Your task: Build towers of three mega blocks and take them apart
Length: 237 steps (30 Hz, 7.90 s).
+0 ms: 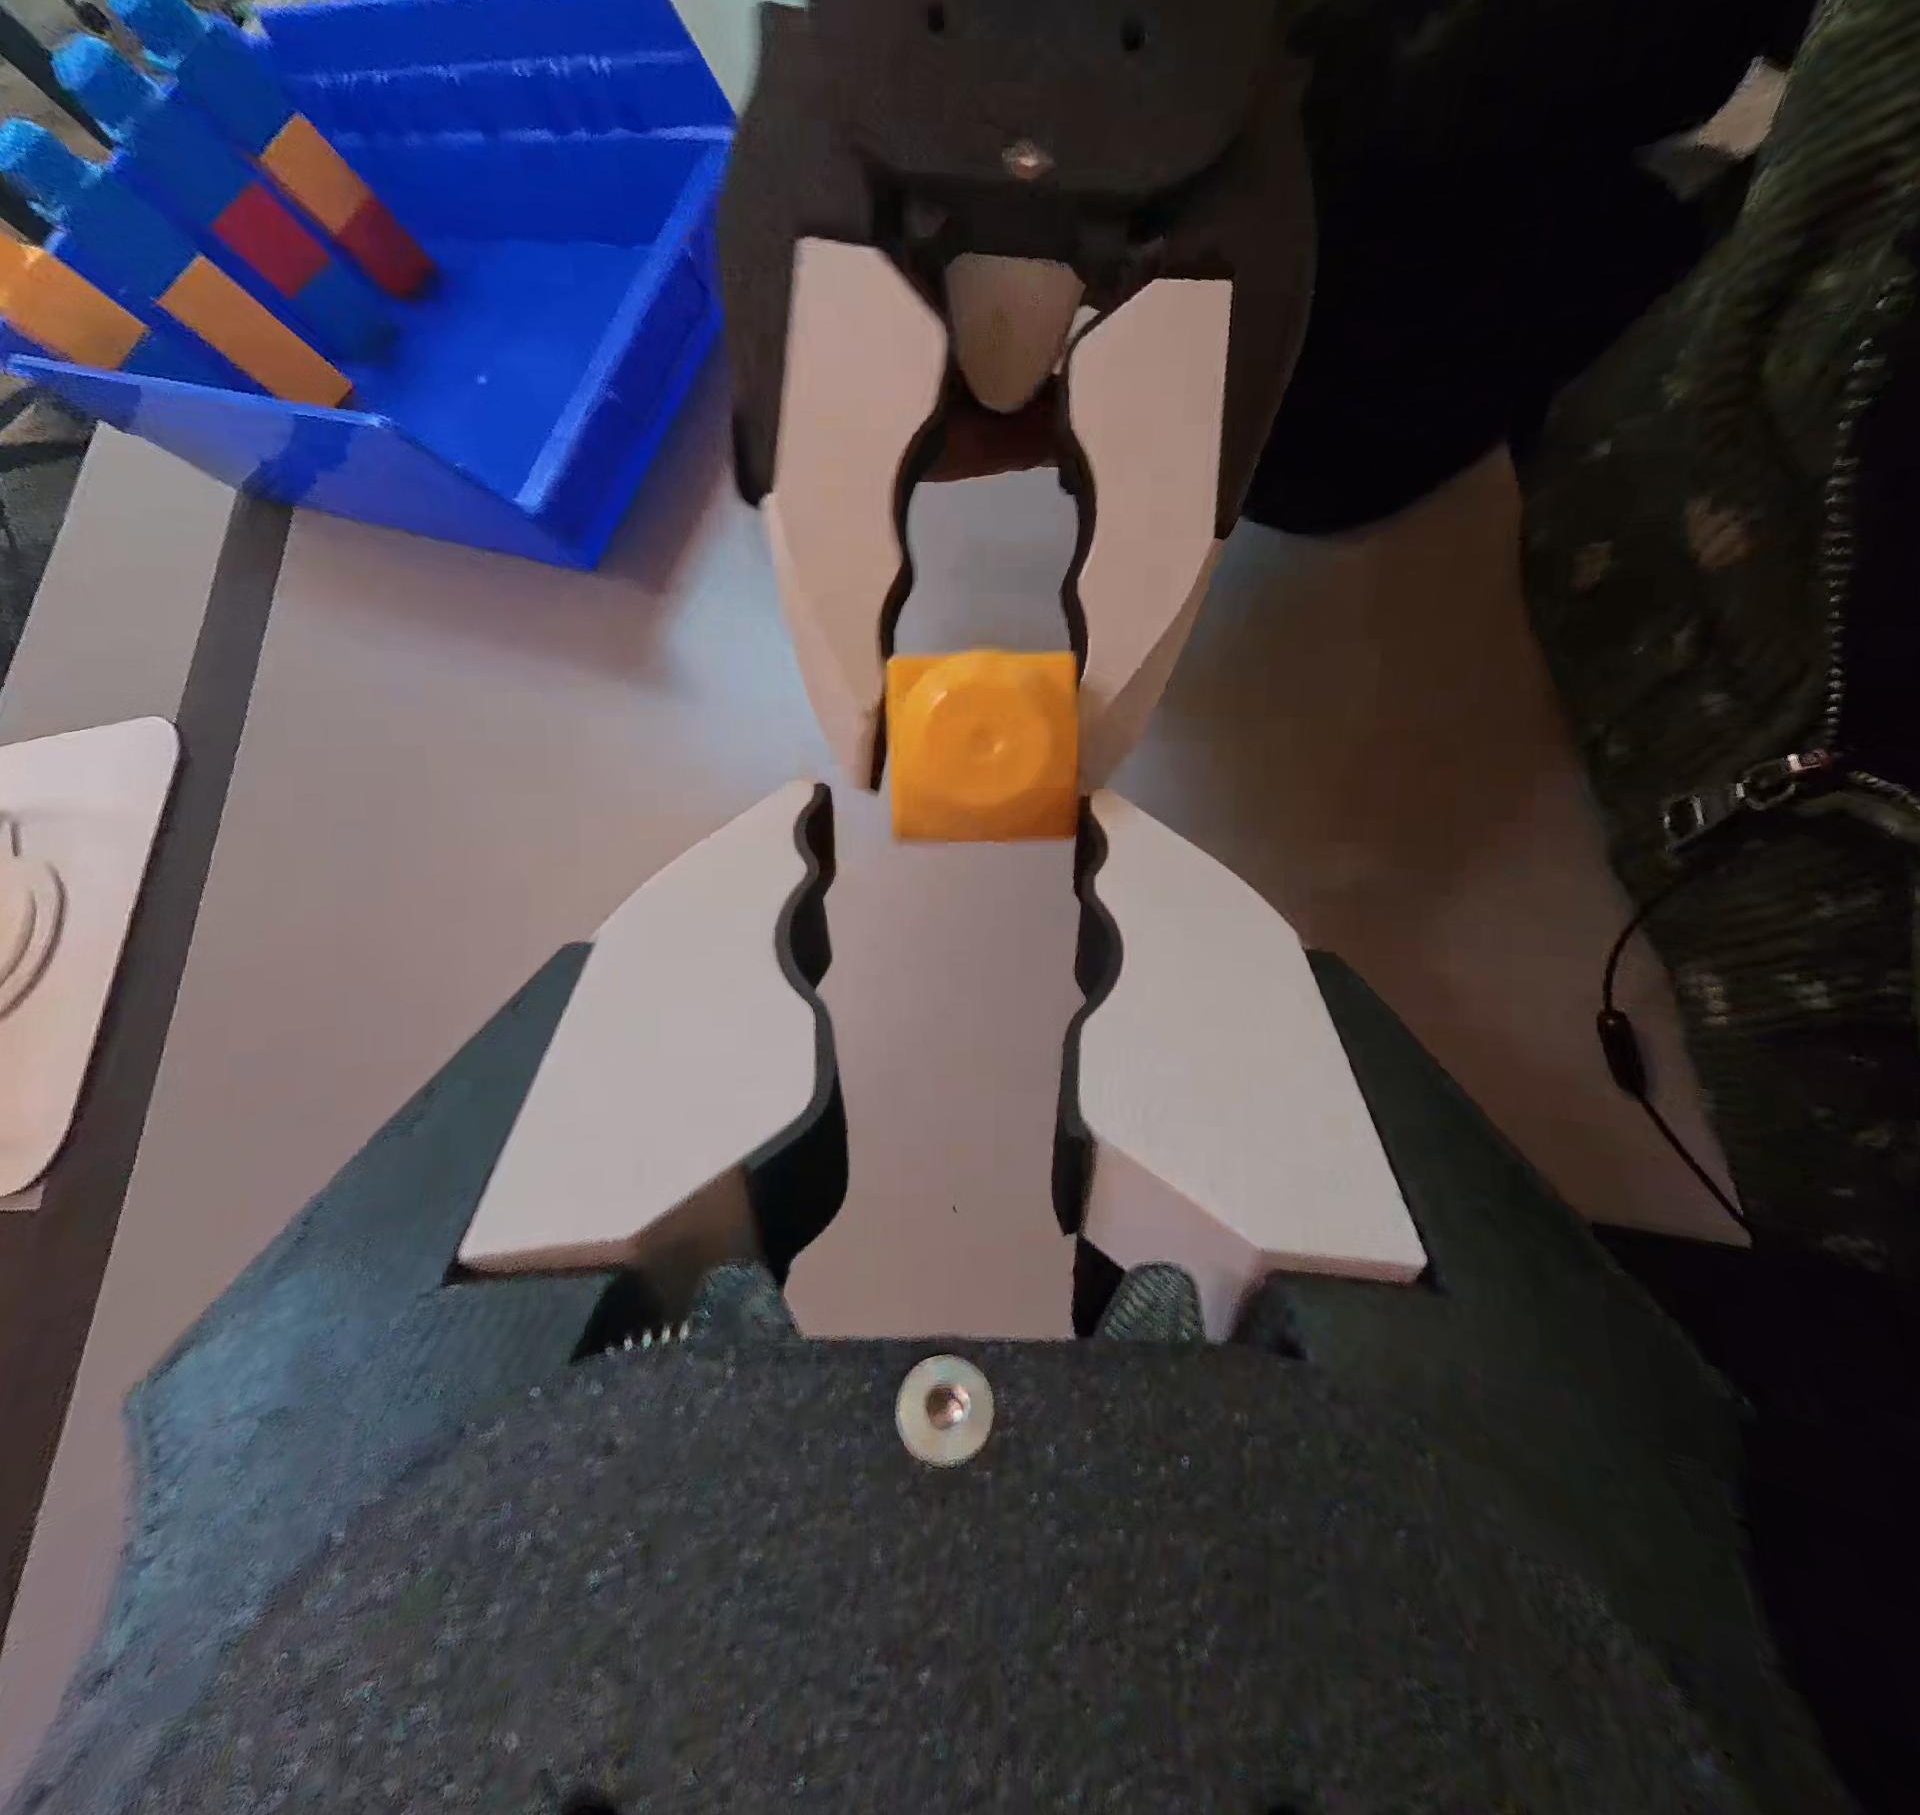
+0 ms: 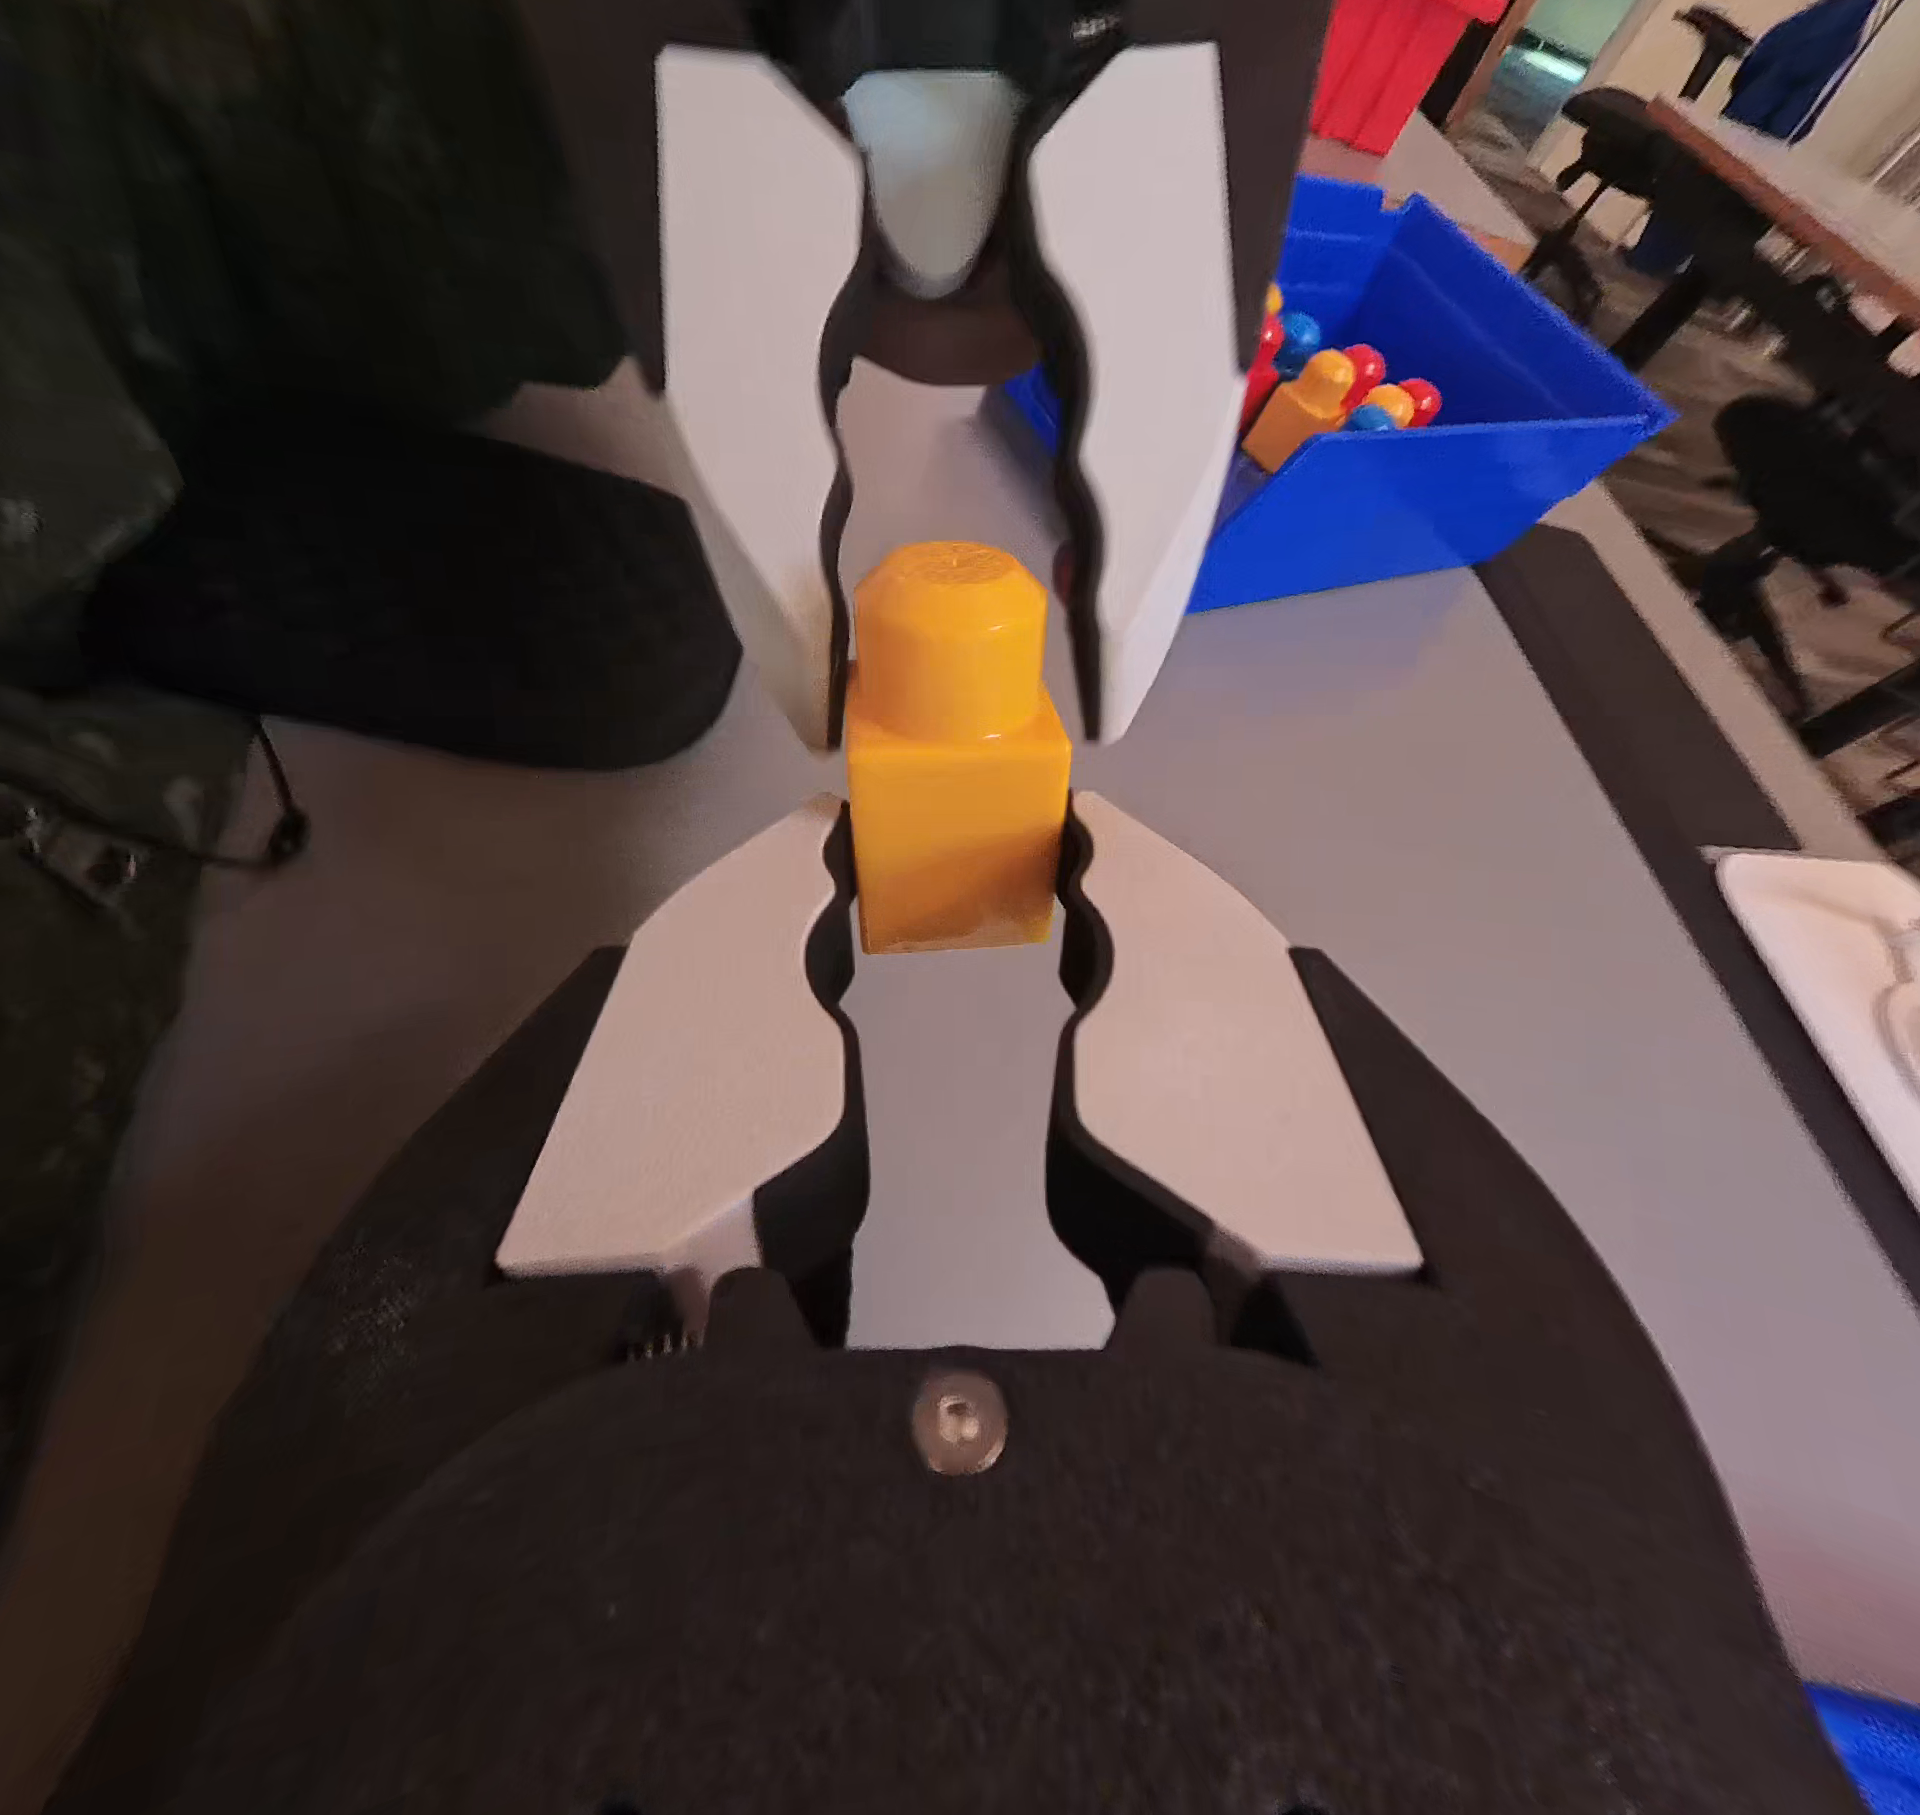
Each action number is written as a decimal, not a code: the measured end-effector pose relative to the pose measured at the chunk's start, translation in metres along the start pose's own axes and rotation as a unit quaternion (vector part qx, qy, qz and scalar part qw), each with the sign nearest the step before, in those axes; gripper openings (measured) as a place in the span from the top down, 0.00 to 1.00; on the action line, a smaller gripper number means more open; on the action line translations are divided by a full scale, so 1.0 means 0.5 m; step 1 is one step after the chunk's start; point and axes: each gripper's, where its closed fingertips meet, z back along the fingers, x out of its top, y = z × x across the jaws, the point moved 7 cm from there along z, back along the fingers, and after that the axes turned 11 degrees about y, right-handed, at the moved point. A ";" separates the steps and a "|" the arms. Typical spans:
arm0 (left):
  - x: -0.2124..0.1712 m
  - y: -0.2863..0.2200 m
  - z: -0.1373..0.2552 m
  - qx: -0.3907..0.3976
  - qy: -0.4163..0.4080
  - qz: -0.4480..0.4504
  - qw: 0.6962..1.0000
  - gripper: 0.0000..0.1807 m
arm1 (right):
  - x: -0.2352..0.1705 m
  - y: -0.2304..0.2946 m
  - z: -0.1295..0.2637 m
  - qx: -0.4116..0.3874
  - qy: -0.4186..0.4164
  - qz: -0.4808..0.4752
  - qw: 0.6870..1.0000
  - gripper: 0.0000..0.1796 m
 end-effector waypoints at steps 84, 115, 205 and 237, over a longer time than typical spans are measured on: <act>-0.031 -0.010 -0.090 -0.125 -0.104 0.025 0.986 0.74 | -0.117 0.050 -0.043 0.099 0.148 -0.149 0.973 0.80; -0.020 -0.009 -0.051 -0.060 -0.180 -0.060 0.980 0.79 | -0.075 0.039 -0.002 0.061 0.021 -0.141 0.988 0.80; -0.065 0.045 0.003 -0.105 -0.320 0.056 0.940 0.80 | -0.060 0.002 0.064 0.030 -0.118 -0.154 0.980 0.80; -0.038 0.021 -0.110 -0.010 -0.041 0.088 0.995 0.77 | -0.064 -0.017 0.038 -0.017 -0.006 -0.128 0.992 0.68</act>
